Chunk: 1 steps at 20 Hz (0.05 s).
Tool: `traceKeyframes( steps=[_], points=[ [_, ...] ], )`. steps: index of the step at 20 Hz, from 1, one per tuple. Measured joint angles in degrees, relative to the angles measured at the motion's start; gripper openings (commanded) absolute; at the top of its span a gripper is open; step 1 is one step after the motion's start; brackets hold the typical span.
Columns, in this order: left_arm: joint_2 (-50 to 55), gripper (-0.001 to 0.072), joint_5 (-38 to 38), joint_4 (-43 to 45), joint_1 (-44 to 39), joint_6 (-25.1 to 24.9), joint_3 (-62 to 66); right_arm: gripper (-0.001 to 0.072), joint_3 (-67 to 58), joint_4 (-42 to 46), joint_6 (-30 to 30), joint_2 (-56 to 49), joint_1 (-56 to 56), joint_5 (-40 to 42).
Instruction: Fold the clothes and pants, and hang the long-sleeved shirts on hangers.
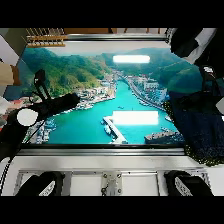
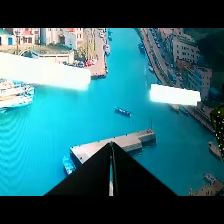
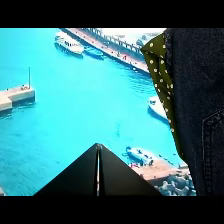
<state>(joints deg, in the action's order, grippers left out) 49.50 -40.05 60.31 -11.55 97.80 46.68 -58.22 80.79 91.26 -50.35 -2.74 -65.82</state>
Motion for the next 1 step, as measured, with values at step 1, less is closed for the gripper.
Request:
traceKeyframes(
  steps=[1],
  points=[
    [0.00,0.0005,0.02,0.00,0.00,-0.02,0.00,0.0052,0.02,0.00,0.00,0.00,0.00,-0.02]
  ],
)
